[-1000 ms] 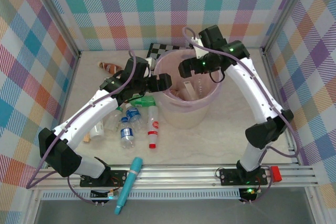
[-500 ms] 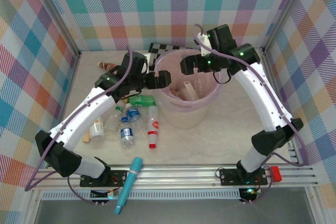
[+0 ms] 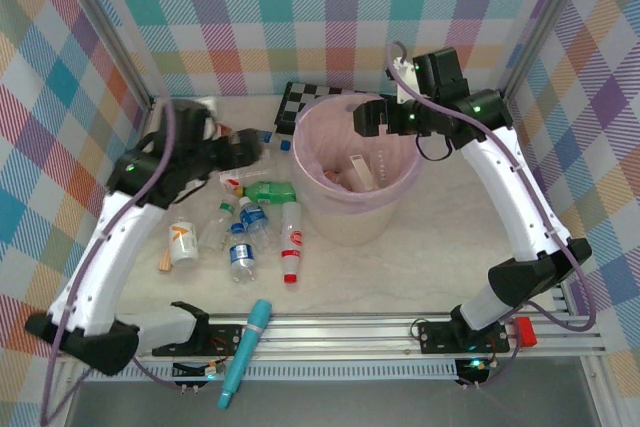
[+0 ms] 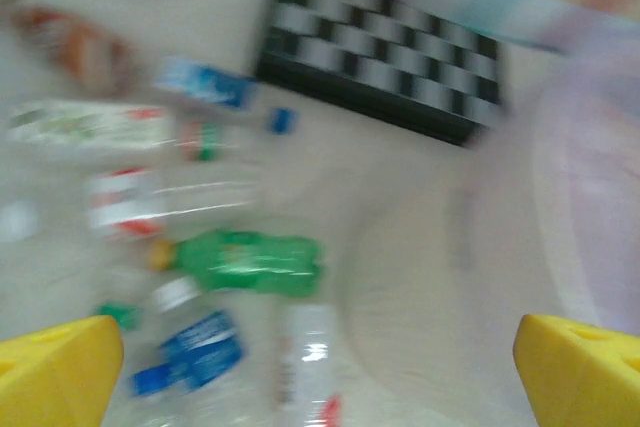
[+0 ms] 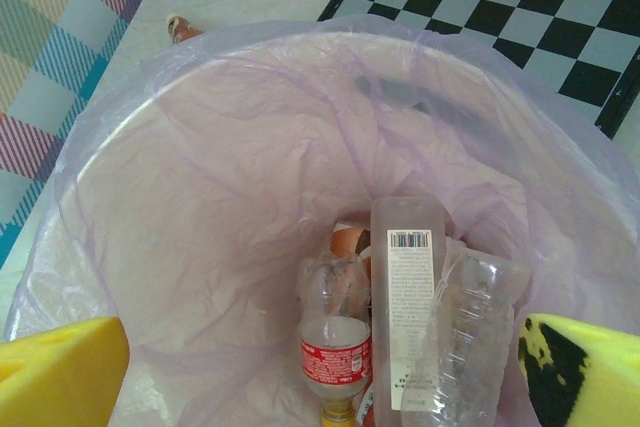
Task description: Put the plastic bottles in the bin
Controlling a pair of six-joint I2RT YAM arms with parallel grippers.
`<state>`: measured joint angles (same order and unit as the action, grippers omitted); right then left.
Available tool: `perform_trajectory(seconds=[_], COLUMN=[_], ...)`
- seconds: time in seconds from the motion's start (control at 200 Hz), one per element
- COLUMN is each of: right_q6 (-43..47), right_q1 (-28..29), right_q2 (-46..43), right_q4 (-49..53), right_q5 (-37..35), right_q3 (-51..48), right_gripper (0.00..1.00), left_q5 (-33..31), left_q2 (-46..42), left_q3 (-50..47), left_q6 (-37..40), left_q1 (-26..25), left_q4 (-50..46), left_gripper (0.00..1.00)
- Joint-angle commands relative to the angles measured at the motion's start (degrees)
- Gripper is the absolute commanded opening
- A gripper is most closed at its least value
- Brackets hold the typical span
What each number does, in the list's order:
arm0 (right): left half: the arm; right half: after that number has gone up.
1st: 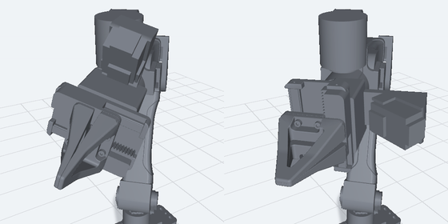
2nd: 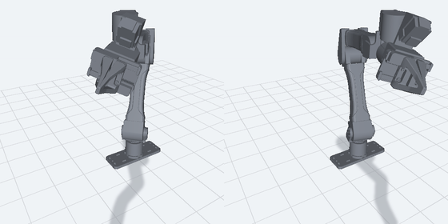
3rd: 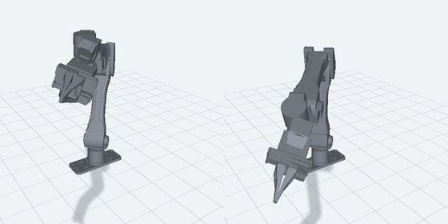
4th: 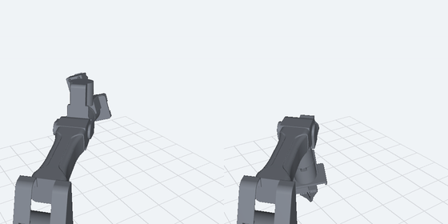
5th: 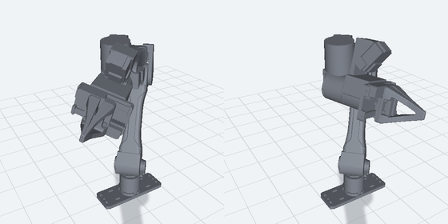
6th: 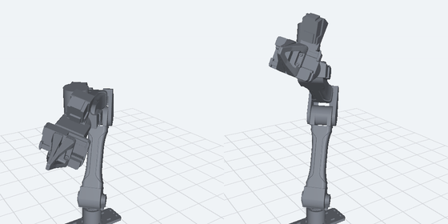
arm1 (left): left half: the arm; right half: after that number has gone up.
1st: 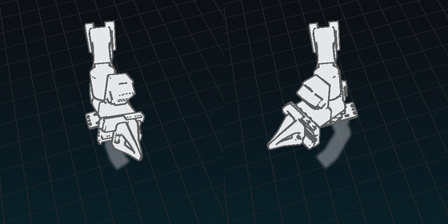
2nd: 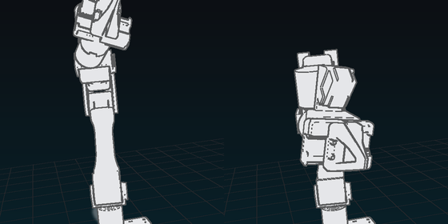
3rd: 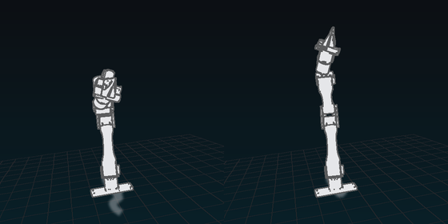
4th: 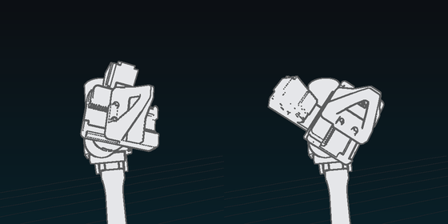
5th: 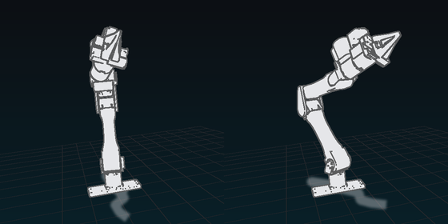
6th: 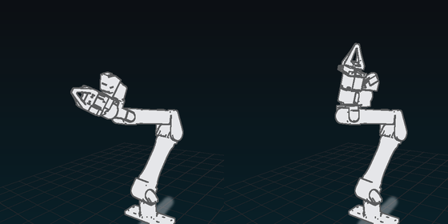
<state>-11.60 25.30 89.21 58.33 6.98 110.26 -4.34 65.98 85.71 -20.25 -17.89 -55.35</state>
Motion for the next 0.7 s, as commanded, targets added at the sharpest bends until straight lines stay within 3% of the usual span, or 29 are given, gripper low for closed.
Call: perform_trajectory(seconds=[0.0, 0.155, 0.315, 0.695], right_q6=[-0.91, -1.34, -1.41, -1.67], right_q1=[-0.94, -2.80, -5.29, -10.24], right_q2=[-2.33, -4.19, -6.05, -9.48], right_q4=[-2.17, -3.64, -3.96, -4.25], right_q5=[2.55, 4.42, 6.41, 9.00], right_q3=[-1.71, -3.74, -5.71, -10.03], right_gripper=[0.99, 0.99, 0.99, 0.99], left_q5=[0.79, 3.06, 3.50, 1.54], left_q2=[-6.31, -10.05, -11.82, -13.87], left_q3=[-7.36, -18.04, -29.51, -47.01], left_q6=[-1.29, -2.09, -5.02, -11.97], left_q1=[10.28, 23.00, 30.63, 31.81], left_q4=[-4.76, -2.42, 3.00, 10.84], left_gripper=[1.00, 1.00, 1.00, 0.98])
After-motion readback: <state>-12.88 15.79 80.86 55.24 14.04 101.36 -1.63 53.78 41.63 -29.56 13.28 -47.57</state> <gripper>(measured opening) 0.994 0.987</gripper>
